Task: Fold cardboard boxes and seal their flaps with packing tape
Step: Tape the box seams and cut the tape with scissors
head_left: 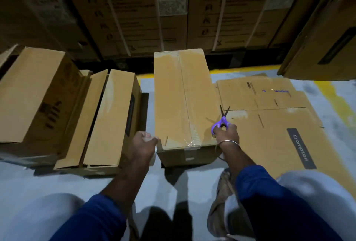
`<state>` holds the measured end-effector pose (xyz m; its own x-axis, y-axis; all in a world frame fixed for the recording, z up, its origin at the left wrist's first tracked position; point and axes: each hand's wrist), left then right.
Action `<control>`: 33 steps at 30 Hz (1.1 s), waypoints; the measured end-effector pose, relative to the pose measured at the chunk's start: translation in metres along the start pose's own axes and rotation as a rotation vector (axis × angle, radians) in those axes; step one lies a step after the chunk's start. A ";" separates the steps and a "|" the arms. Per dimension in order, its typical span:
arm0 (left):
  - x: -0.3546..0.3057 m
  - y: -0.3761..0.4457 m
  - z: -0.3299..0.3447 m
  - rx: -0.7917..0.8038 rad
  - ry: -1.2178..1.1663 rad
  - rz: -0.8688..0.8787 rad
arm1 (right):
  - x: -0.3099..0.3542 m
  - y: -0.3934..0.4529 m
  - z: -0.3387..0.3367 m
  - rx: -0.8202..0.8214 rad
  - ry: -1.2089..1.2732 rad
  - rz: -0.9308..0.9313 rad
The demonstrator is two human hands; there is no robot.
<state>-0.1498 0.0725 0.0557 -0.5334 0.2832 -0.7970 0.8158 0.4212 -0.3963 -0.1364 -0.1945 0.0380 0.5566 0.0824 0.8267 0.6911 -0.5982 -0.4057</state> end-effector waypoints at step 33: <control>-0.104 -0.044 -0.032 0.622 0.185 0.506 | 0.121 -0.102 0.002 0.466 -0.083 -0.518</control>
<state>-0.1373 0.0524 0.1704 -0.0516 0.4710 -0.8806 0.9131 -0.3348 -0.2326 -0.1386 -0.1216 0.1784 0.1225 0.3365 0.9337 0.9922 -0.0627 -0.1076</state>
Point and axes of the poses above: each hand's wrist, its own y-axis towards the middle knuckle, its own z-axis out of the palm, x = y × z, and after that the axes turned 2 degrees about -x, right-handed
